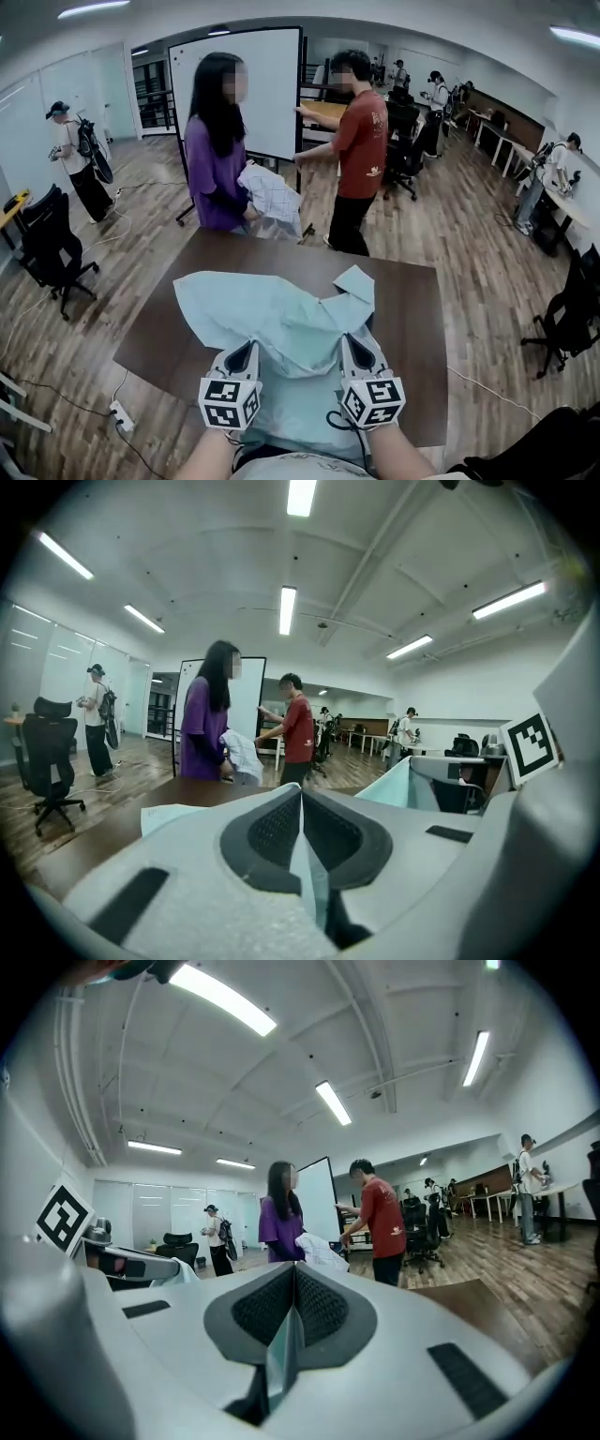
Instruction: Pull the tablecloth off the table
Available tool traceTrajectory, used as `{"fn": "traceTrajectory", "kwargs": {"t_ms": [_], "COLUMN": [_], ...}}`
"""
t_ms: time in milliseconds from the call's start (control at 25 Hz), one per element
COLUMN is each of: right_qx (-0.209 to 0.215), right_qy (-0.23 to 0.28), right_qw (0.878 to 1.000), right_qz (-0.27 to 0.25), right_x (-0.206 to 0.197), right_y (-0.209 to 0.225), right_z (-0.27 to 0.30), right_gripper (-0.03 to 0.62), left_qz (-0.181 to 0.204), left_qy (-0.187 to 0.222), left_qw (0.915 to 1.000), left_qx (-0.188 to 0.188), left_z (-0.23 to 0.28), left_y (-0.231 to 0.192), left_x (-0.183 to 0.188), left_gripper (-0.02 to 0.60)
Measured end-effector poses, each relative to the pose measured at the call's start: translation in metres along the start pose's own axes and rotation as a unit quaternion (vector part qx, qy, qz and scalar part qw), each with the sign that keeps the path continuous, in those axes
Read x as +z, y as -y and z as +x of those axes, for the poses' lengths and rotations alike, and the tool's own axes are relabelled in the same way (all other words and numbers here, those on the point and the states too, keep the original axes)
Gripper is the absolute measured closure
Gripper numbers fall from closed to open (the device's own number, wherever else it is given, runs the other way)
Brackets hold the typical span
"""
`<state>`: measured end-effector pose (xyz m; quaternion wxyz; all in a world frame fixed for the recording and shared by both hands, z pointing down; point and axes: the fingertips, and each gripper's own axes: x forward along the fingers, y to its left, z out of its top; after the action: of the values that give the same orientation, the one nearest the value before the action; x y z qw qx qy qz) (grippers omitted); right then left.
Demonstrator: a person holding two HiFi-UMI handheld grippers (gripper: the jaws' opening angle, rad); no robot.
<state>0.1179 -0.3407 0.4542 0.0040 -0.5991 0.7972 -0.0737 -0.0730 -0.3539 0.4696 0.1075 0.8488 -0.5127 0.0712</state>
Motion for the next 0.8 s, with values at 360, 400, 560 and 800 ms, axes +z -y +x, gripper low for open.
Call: {"fn": "traceTrajectory", "kwargs": {"t_ms": [360,400,560,800], "right_qx": [-0.014,-0.015,-0.017,-0.013], "right_qy": [-0.003,-0.003,-0.003,0.002], "right_qw": [1.000,1.000,1.000,1.000], "right_qz": [0.007,0.008,0.010,0.016], "right_x": [0.001,0.002,0.004,0.006], "right_y": [0.003,0.003,0.004,0.004], "right_z": [0.006,0.007,0.008,0.013], "right_gripper": [0.579,0.579,0.579,0.579], "left_qz": [0.003,0.004,0.007,0.013], "left_qy": [-0.007,-0.008,-0.009,-0.009], "left_qw": [1.0000,1.0000,0.9999,0.9998], "left_qx": [-0.004,-0.003,-0.004,-0.008], "left_z": [0.012,0.013,0.018,0.026], "left_y": [-0.002,-0.003,-0.002,-0.003], "left_x": [0.001,0.002,0.003,0.003], "left_gripper": [0.571,0.571,0.571,0.571]}}
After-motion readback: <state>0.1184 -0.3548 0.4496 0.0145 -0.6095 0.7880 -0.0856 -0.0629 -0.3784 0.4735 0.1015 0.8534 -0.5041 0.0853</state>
